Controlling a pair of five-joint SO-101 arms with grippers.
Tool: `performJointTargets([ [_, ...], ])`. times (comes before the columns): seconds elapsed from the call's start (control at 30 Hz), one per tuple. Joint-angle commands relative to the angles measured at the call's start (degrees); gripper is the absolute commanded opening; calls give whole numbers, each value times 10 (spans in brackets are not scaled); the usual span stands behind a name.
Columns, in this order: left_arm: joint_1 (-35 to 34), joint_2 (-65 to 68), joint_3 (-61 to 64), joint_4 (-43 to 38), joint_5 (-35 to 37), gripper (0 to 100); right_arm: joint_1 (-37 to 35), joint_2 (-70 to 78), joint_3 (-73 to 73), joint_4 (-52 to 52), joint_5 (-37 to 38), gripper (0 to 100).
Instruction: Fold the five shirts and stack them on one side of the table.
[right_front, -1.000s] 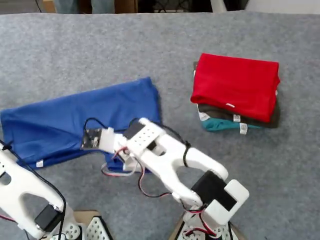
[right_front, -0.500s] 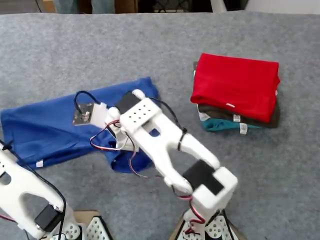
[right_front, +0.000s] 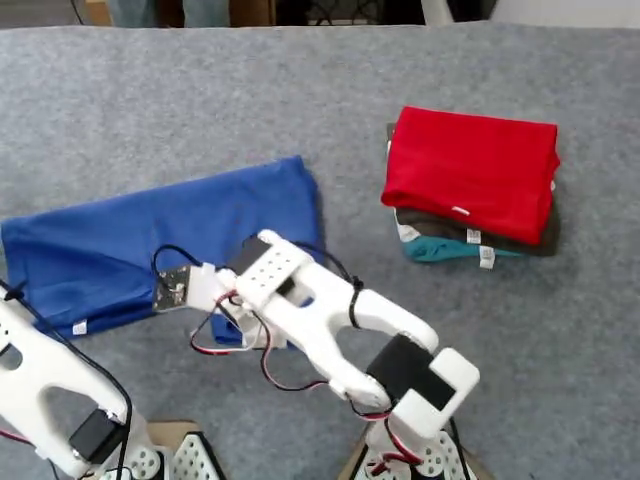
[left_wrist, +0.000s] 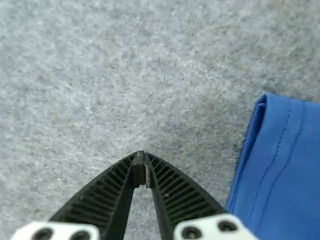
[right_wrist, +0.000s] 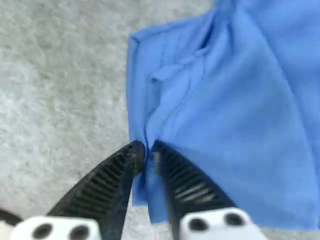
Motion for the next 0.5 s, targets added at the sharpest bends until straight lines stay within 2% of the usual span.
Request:
performJointTargets([
  [0.0,2,-9,-25,3,1,29,3,-27,17,-33,-3,208],
  [0.07,2,-9,-25,3,1,29,3,-29,18,-32,-3,237],
  [0.37,2,-9,-25,3,1,29,1,-34,7,19,-4,236],
  [0.47,2,-9,-25,3,1,29,1,-63,-2,36,-4,203],
])
